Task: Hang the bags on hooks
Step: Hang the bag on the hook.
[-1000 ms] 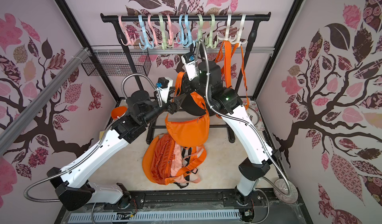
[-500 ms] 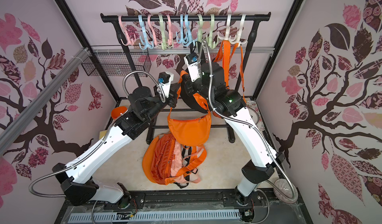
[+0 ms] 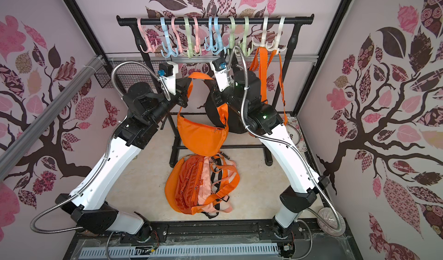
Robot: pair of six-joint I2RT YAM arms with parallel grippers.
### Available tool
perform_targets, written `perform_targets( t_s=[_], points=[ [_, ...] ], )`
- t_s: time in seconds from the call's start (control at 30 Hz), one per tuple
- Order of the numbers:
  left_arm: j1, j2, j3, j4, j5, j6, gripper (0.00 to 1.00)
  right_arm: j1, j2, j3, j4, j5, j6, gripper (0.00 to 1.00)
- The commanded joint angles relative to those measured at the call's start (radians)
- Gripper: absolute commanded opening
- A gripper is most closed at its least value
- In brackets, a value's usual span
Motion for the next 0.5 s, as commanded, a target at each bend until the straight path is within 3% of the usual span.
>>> perform_targets(
  t_s=[0.0, 0.3, 0.47],
  points=[
    [0.074, 0.023, 0.124, -0.023, -0.022, -0.043, 0.0, -0.063, 0.045, 0.096, 0.063, 0.021, 0.011, 0.1],
    [0.157, 0.169, 0.364, -0.076, 0.012, -0.064, 0.0, -0.08, 0.184, 0.303, 0.138, -0.104, 0.066, 0.11],
    [0.172, 0.259, 0.5, -0.125, 0.028, -0.063, 0.0, -0.1, 0.252, 0.381, 0.213, -0.169, 0.13, 0.0]
  ],
)
